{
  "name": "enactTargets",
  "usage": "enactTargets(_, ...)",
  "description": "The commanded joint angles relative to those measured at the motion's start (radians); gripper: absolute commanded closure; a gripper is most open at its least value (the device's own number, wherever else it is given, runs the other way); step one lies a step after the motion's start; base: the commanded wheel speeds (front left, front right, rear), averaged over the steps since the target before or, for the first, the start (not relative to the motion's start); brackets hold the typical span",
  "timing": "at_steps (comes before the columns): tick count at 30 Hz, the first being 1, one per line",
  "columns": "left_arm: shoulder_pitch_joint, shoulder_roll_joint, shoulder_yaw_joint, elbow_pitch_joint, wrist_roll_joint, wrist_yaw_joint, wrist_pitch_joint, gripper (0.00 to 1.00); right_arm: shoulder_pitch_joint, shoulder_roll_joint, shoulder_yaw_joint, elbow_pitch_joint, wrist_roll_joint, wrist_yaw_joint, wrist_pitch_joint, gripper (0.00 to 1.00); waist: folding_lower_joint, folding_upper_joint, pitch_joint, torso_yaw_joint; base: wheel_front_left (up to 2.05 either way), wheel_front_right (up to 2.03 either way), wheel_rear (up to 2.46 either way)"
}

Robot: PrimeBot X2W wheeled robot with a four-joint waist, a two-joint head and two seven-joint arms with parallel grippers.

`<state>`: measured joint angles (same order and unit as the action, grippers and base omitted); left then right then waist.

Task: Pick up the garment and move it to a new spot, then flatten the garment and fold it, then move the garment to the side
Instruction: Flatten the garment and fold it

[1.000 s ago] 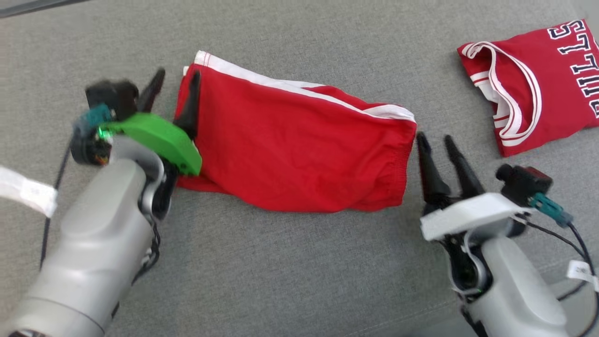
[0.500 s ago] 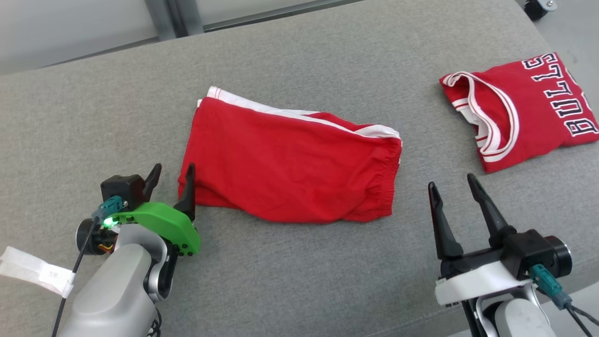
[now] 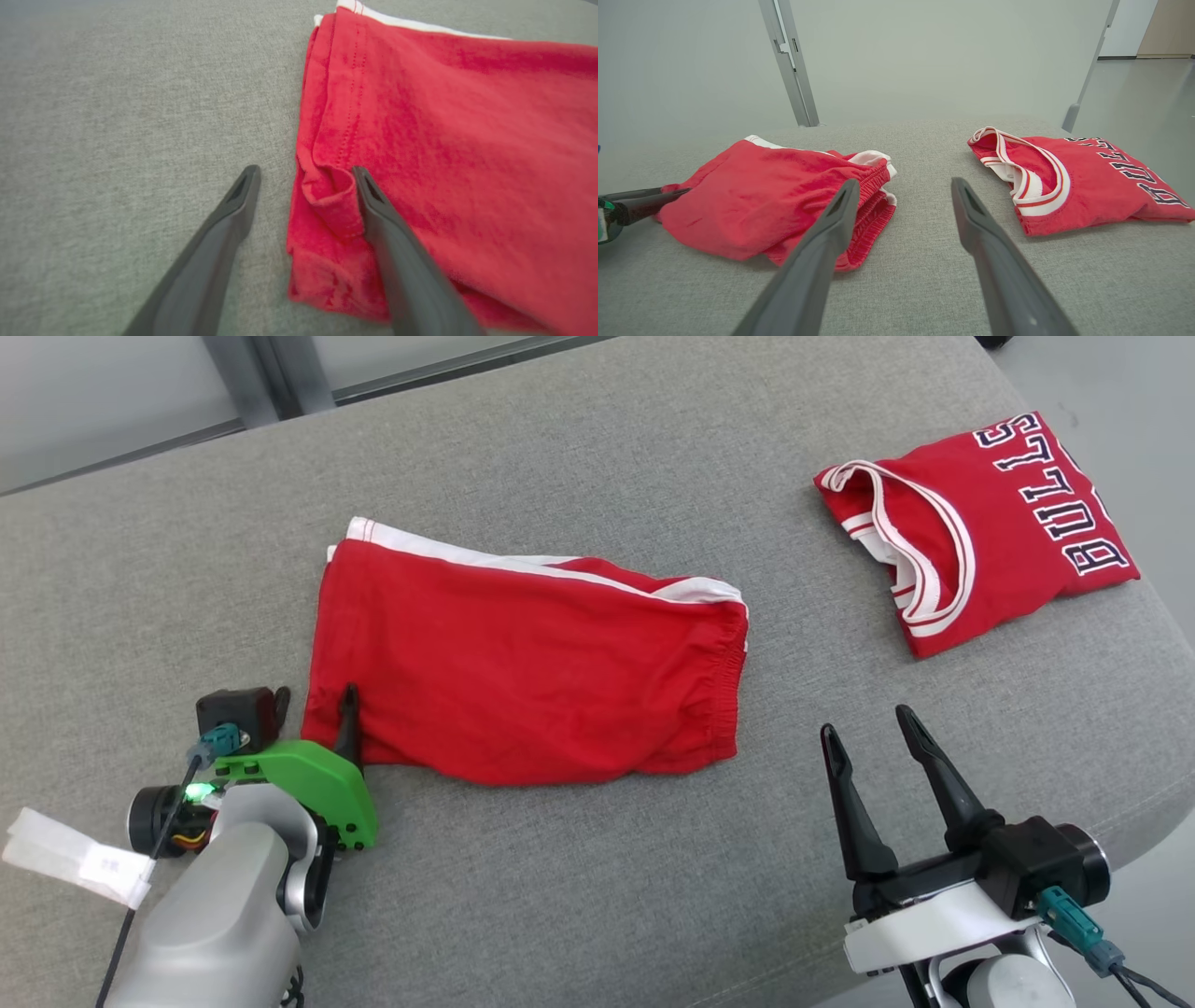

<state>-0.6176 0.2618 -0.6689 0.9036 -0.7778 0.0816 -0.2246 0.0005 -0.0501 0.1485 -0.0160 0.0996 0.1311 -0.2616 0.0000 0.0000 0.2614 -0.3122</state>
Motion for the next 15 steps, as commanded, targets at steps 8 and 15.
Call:
enactTargets(8,0.087,-0.073,-0.05,0.074,-0.023,-0.061,0.078,1.0,0.007,-0.001,-0.03,-0.011,-0.003,-0.001,-0.004,0.0,0.0,0.0,0.0,0.013,0.0,0.0,0.0)
enactTargets(15,0.135,-0.07,-0.011,0.068,-0.044,-0.053,-0.003,1.0,0.008,-0.001,-0.069,0.033,-0.064,-0.001,-0.004,0.0,0.0,0.0,-0.029,0.062,0.0,0.0,0.0)
